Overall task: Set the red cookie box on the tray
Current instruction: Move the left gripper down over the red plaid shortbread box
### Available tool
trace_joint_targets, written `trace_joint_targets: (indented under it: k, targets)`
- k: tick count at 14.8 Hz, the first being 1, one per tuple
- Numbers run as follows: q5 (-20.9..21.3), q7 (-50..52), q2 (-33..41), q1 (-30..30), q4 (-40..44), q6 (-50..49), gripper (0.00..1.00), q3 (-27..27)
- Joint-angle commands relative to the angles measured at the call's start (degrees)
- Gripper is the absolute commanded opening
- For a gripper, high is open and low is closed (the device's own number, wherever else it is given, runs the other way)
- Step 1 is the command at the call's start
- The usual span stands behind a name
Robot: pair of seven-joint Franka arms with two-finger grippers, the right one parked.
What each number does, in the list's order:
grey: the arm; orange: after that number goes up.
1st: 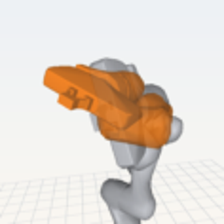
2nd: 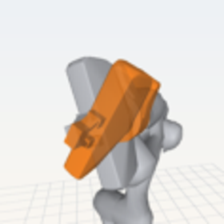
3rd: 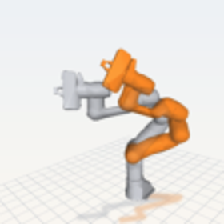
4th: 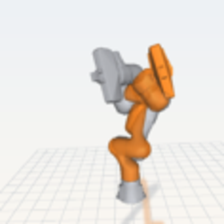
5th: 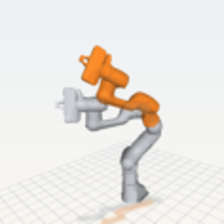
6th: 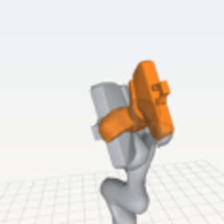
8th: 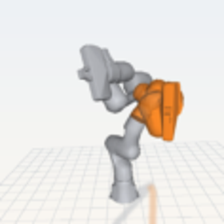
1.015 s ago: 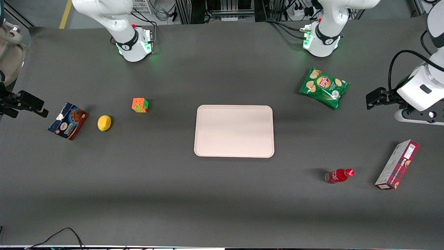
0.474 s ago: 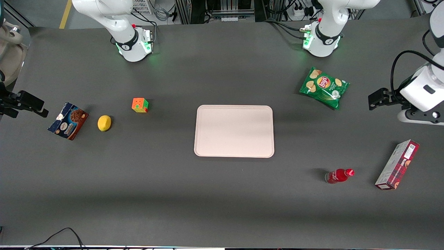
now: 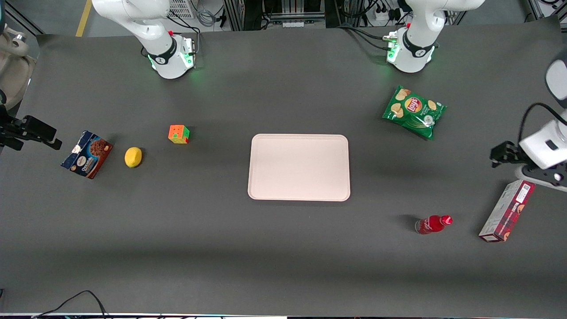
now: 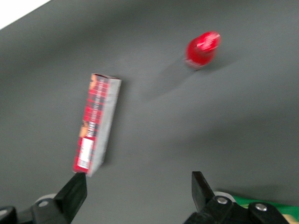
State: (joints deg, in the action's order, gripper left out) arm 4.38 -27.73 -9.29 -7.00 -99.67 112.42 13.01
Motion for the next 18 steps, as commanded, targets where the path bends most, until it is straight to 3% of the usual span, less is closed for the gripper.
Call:
trace_joint_targets:
  k: [1, 3, 7, 11, 15, 18]
  targets:
    - [-3.56, -15.65, -7.04, 3.04, -0.08, 7.71, 1.00, 3.85]
    - [-8.40, -20.15, -10.74, 4.10, -0.17, 8.26, 1.00, 5.00]
    - [-8.86, -26.40, -15.58, 4.45, -1.22, 16.14, 1.00, 5.80]
    - [-9.04, -27.20, -18.30, 5.58, -1.14, 17.48, 1.00, 5.88]
    - [-13.33, -33.52, -22.96, 6.38, 0.00, 22.23, 1.00, 5.88]
    - [-14.05, -33.88, -26.12, 7.17, 2.98, 22.23, 1.00, 5.88]
